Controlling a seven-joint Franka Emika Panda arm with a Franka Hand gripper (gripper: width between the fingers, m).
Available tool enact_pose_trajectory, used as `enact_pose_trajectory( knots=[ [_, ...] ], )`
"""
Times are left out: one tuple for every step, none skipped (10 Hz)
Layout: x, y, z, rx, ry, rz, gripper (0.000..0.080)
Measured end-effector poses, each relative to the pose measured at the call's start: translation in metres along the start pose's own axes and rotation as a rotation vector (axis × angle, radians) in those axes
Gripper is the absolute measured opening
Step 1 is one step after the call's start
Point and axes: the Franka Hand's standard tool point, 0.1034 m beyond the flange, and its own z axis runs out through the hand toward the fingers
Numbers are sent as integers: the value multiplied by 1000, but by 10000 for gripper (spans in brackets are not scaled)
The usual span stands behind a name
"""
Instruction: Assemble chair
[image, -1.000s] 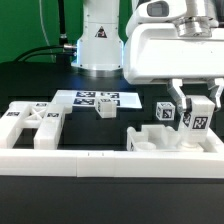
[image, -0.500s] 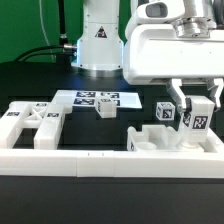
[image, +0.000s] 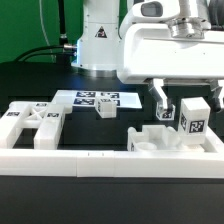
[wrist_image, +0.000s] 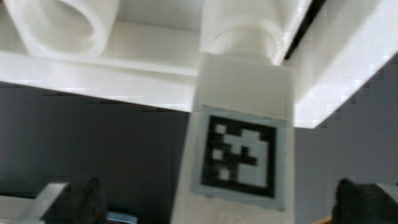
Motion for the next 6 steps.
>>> enact_pose_trajectory(
  knots=[
    [2, 8, -1, -6, 0, 1, 646],
    [5, 18, -4, -10, -16, 3, 646],
    [12, 29, -7, -14, -30, 2, 649],
    [20, 39, -10, -20, -30, 1, 649],
    [18, 36, -8, -17, -33, -1, 649],
    [16, 34, -7, -10, -57, -2, 649]
  ],
)
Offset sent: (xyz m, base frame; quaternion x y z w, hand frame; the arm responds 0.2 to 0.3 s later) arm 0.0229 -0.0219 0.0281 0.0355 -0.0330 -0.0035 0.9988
